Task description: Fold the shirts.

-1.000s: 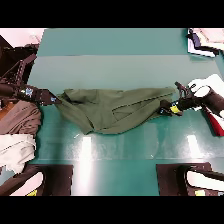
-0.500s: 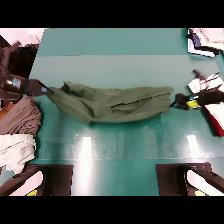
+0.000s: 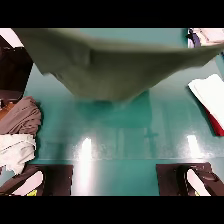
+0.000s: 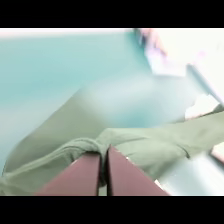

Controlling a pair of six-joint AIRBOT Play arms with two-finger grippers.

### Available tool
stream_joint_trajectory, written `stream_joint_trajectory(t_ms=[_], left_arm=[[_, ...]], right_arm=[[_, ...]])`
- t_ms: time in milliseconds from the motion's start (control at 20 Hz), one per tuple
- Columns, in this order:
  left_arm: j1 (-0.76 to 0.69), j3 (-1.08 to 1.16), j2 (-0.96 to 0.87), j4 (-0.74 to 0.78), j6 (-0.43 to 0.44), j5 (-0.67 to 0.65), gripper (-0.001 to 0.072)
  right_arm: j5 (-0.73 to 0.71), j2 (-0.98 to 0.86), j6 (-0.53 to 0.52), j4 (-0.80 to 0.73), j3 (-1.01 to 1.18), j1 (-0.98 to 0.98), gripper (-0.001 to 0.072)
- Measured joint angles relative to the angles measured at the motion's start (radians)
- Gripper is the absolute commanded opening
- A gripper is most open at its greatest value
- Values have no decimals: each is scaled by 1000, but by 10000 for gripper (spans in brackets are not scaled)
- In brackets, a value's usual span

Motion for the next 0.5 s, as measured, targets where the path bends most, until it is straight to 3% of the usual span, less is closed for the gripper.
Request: stream_joint_trajectory(t_ms=[300, 500], left_arm=[[0, 234, 113, -13, -8, 127, 26], [0, 263, 200, -11, -9, 183, 26]], right_arm=[[-24, 29, 0, -42, 355, -3, 11], [64, -1, 3, -112, 545, -5, 10]])
